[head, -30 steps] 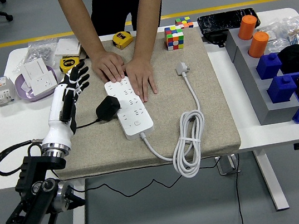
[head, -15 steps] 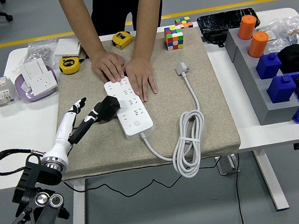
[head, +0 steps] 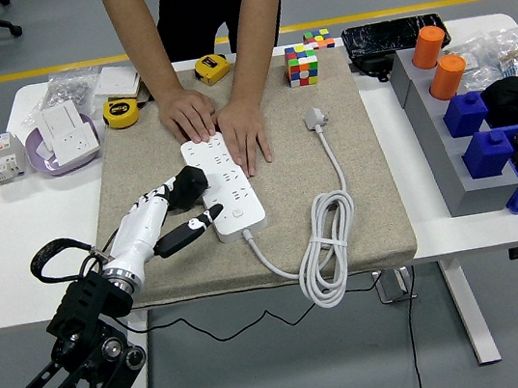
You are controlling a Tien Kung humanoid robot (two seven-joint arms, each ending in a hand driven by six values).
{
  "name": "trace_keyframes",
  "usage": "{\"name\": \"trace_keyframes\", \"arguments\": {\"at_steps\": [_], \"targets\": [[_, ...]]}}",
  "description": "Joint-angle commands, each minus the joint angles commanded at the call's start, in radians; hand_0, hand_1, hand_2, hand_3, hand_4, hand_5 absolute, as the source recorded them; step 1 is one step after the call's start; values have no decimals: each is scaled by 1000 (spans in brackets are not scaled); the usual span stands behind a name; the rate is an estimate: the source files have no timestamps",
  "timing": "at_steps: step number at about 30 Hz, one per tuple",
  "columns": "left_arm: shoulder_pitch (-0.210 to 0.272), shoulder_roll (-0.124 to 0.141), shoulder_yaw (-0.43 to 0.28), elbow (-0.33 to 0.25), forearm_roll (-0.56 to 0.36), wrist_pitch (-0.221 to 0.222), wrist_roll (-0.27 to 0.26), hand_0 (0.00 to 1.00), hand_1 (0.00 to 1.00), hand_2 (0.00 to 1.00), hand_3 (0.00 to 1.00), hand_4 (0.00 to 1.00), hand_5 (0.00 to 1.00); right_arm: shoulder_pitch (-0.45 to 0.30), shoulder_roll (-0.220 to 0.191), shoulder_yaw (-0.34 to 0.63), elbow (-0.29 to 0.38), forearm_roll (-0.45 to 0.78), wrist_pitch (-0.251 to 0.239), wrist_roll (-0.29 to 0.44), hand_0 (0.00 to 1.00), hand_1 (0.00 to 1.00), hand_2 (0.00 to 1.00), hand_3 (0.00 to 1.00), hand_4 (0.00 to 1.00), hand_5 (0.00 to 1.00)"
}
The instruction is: Pick up the plug,place it near the board,insert it into the board,press the button
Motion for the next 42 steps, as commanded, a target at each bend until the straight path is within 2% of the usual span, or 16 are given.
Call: {"name": "trace_keyframes", "arguments": {"at_steps": [8, 22, 30, 35, 42], "targets": [[-11, 6, 16, 14, 53, -18, 25, 998, 998, 998, 998, 998, 998, 2, -1, 3, 0, -1, 0, 1, 897, 877, 832, 853, 998, 998], [-39, 23, 42, 21, 61, -40, 44, 998, 998, 998, 998, 998, 998, 2, -5, 4, 0, -5, 2, 0, 896, 877, 833, 852, 998, 998], [-53, 28, 88, 15, 61, -44, 53, 998, 998, 998, 998, 998, 998, 1, -6, 1, 0, -6, 2, 0, 896, 877, 832, 852, 998, 998], [-84, 40, 120, 25, 59, -54, 61, 998, 998, 998, 998, 998, 998, 1, -4, 37, 0, -13, 1, 4, 896, 875, 831, 853, 998, 998], [-149, 75, 176, 46, 51, -69, 74, 998, 998, 998, 998, 998, 998, 8, -18, 40, 0, -11, 0, 4, 896, 875, 831, 852, 998, 998]]}}
